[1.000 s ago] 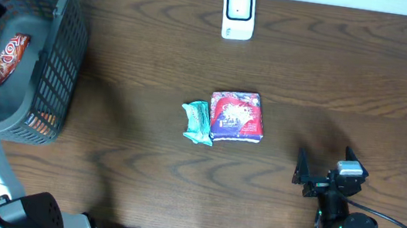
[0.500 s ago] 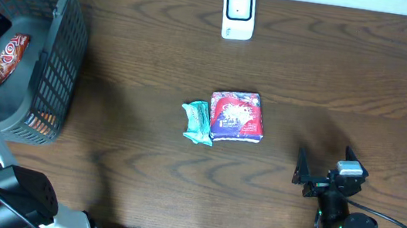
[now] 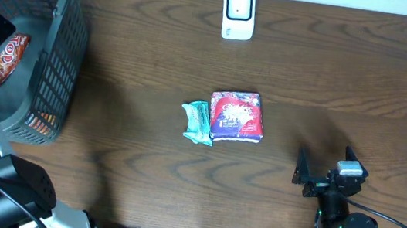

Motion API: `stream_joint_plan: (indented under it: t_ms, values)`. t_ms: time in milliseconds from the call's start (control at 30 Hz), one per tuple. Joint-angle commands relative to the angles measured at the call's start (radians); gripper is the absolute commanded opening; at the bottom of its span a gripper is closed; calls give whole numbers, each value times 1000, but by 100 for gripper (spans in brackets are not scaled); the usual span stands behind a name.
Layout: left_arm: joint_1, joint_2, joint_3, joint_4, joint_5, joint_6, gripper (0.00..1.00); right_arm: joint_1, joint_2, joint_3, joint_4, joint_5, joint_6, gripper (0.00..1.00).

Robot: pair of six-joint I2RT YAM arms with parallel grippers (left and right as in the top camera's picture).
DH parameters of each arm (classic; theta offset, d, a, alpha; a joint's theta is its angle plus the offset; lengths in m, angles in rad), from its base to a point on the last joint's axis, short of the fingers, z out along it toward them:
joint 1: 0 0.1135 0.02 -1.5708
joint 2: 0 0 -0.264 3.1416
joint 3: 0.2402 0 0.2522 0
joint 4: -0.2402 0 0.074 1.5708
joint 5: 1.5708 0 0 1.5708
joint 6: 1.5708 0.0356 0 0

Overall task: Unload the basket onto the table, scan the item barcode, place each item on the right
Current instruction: 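Return the left gripper into the basket toward the orange box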

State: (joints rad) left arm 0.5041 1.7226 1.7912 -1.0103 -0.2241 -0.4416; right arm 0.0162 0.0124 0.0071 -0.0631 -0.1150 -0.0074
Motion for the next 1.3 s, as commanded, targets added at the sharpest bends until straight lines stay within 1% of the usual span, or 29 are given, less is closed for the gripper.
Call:
stream_joint_plan:
  t_ms: [0,267,367,567,867,933,1067,1200,1267]
  values:
    - [5,5,-7,-2,-21,2,98,-2,-4,-2,-4,2,14,99]
    - [5,5,-7,-2,-21,2,99,-2,-4,-2,-4,2,14,99]
    - [5,5,-7,-2,-21,2,96,-2,-4,-2,-4,2,14,99]
    - [5,10,-32,2,-20,2,95,-2,-4,-2,-4,2,14,99]
    - [5,78,-73,-14,-20,3,95,-2,-4,-2,-4,2,14,99]
    - [5,86,-73,-18,-20,16,95,-2,-4,-2,-4,2,14,99]
    - [6,101,-73,-17,-21,81,95,-2,-4,-2,-4,2,14,99]
    - [7,135,-73,-18,-20,86,95,-2,-4,-2,-4,2,14,99]
    - [7,156,-73,-27,3,100,95,-2,-4,-2,-4,2,14,99]
